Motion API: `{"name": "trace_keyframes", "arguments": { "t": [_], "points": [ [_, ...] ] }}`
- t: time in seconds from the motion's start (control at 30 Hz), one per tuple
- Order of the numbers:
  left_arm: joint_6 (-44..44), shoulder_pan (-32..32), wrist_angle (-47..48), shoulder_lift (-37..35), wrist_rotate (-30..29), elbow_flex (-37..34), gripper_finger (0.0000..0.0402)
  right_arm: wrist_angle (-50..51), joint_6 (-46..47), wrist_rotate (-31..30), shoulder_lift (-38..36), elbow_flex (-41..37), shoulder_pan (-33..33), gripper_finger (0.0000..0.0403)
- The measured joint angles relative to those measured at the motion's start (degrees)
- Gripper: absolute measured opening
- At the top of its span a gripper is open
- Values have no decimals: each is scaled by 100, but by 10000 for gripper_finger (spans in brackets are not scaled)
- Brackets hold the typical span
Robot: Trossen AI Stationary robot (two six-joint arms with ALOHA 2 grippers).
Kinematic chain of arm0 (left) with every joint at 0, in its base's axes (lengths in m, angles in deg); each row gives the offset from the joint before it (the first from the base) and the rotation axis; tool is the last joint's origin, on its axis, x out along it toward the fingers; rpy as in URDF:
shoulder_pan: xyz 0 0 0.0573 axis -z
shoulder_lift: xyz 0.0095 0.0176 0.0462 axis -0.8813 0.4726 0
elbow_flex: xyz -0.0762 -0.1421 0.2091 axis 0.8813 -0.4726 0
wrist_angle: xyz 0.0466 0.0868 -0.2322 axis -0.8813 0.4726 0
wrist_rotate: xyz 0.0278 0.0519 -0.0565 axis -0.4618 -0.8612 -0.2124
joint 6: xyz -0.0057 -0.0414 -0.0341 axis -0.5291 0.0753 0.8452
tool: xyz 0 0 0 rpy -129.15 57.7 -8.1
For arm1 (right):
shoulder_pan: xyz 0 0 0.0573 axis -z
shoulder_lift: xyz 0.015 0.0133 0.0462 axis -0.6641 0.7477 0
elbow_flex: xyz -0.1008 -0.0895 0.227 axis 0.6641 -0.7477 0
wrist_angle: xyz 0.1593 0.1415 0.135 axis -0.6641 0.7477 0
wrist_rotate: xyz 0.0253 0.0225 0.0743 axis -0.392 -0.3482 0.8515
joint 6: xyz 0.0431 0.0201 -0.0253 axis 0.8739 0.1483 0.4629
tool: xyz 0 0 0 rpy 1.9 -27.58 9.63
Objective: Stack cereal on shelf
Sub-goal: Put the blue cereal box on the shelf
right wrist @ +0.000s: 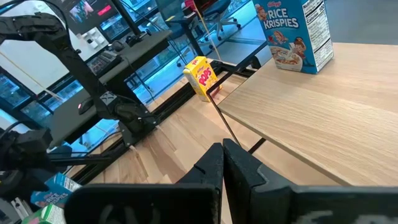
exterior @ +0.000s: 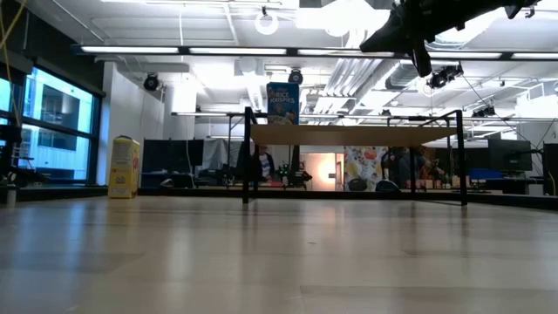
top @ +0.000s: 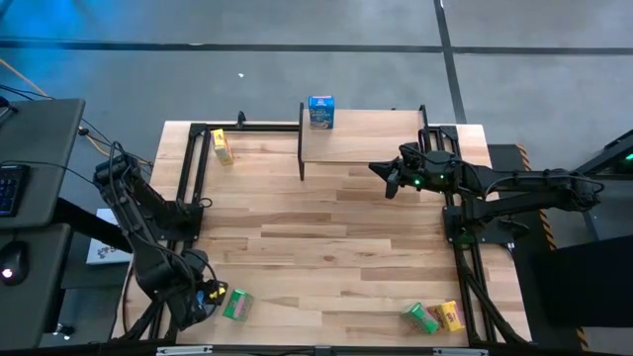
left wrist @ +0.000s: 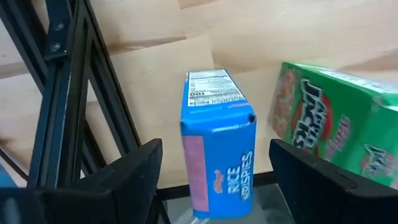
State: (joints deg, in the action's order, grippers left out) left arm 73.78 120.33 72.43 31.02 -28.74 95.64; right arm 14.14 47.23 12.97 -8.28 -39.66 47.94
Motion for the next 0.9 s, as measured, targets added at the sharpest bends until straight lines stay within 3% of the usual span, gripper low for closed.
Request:
{"name": "trace_keyframes", "arguments": {
  "t": [0.43, 0.9],
  "points": [
    [58, -2, -701, 14, 137, -631, 289, 50, 0, 0, 0, -2, 2, 0],
    [56, -2, -819, 75, 151, -674, 276, 48, 0, -86, 0, -2, 2, 0]
  ]
}}
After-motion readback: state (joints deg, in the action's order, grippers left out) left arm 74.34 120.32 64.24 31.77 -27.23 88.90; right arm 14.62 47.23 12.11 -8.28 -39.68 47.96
